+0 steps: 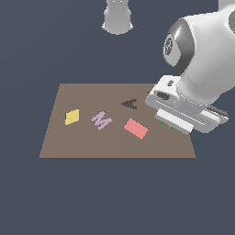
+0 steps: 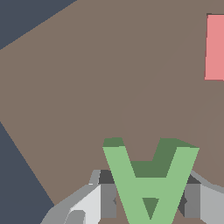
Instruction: Insert a designated object into the corresponding slot on a board.
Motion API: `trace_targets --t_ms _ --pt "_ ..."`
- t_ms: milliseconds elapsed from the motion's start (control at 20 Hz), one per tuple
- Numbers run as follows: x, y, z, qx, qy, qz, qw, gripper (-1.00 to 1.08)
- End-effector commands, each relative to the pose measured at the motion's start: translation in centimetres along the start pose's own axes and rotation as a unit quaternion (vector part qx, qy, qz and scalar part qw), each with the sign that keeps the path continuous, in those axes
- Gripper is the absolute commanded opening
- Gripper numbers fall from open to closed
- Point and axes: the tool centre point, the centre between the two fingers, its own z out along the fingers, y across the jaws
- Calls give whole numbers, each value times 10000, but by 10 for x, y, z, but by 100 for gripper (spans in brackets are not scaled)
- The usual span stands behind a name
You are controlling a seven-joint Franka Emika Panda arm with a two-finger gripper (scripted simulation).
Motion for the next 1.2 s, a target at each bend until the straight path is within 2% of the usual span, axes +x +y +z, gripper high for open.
trace_targets --t_ms 0,350,600,850,1150 --pt "-3 2 0 1 1 -235 9997 -100" --pt "-16 13 -1 3 2 -1162 9932 -100" --pt "-26 25 -2 4 2 -2026 9793 -100" --pt "-35 40 -3 4 3 -2993 9542 -100" --pt "-40 61 -4 5 3 -4091 9125 -100"
